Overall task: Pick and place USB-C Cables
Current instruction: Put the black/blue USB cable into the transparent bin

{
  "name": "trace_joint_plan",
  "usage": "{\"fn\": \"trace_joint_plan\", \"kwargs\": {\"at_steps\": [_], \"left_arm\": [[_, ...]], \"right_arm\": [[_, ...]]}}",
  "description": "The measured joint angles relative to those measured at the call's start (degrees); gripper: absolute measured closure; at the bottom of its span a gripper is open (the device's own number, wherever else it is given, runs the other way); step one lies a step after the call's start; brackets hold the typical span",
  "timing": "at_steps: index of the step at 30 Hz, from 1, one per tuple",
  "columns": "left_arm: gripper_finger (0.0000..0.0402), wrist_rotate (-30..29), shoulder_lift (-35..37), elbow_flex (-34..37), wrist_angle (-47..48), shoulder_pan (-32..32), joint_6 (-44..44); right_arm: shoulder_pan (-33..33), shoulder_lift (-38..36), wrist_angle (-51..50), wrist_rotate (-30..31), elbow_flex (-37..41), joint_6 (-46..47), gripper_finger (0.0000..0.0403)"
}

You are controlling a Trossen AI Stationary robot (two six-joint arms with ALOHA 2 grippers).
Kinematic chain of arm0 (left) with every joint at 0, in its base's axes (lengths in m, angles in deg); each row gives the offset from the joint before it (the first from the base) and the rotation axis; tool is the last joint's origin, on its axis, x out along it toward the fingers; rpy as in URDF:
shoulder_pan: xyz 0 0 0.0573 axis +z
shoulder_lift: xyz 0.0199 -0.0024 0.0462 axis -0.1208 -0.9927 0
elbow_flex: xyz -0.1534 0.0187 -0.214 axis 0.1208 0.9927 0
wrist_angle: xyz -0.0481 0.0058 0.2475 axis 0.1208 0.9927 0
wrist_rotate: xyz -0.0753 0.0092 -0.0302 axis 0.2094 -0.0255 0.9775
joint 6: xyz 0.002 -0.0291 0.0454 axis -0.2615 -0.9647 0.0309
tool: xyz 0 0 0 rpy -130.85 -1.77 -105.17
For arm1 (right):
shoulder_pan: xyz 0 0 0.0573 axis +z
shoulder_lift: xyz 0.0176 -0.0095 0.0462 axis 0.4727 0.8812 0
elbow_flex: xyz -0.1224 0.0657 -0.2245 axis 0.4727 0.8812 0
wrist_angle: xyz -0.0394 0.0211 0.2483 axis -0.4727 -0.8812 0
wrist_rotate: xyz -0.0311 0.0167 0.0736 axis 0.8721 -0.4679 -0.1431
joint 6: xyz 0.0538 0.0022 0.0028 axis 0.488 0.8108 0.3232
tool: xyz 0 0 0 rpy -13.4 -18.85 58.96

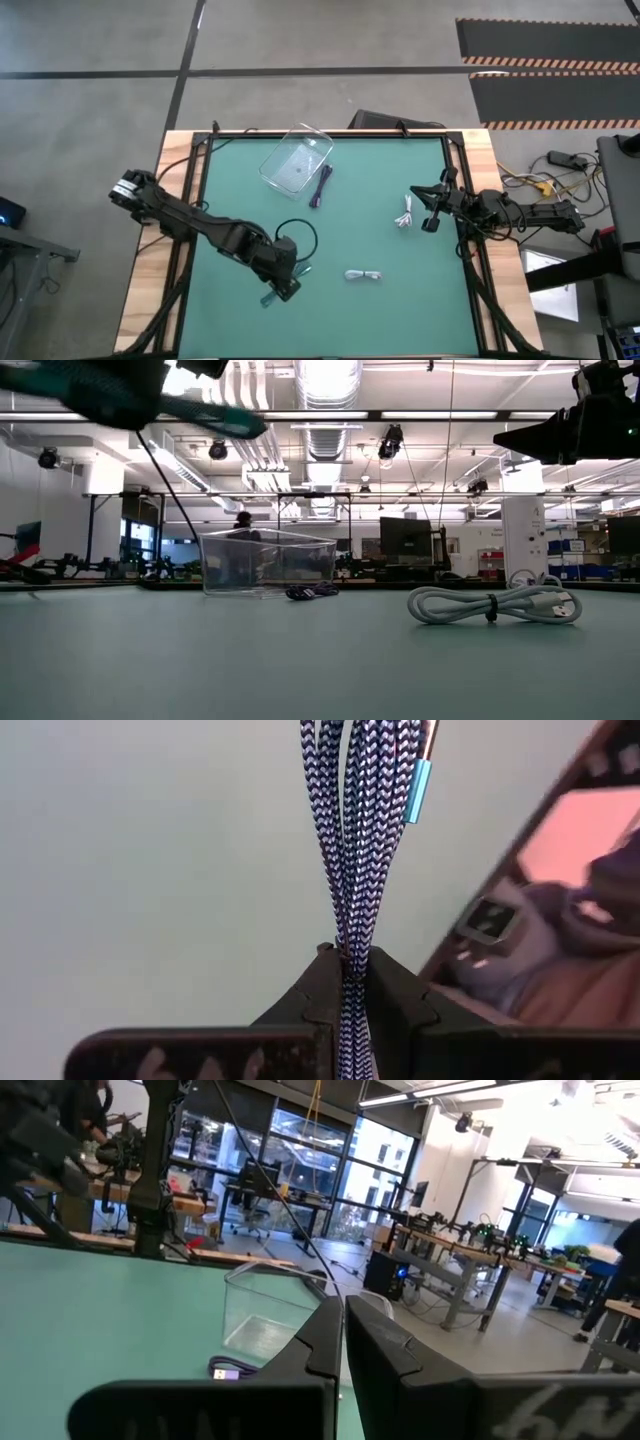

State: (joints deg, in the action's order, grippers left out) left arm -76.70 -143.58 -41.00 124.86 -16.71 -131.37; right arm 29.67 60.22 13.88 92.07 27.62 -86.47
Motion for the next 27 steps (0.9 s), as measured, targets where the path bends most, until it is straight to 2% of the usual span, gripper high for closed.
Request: {"fn": "trace_joint_plan", "kwargs": {"at_steps": [8,15,20,27], "left_arm": [[0.0389,-5.8,-0.1,-4.1,-0.2,2.6,-2.4],[0.0389,-7.0,-0.1,-6.4,-0.4,7.6,-3.5],[0.0389,-7.0,-0.1,-8.6,-0.4,11.6,-2.5],[0.0389,-7.0,-0.1,-12.4,-0.7,17.4,4.3]], "right_arm": [[0.0,0.0,0.0,0.0,0.0,0.1,0.0394],[0.0,0.0,0.0,0.0,0.0,0.0,0.0394],[0.0,0.0,0.0,0.0,0.0,0.0,0.0394],[0.0,0.0,0.0,0.0,0.0,-0.1,0.0394]]}}
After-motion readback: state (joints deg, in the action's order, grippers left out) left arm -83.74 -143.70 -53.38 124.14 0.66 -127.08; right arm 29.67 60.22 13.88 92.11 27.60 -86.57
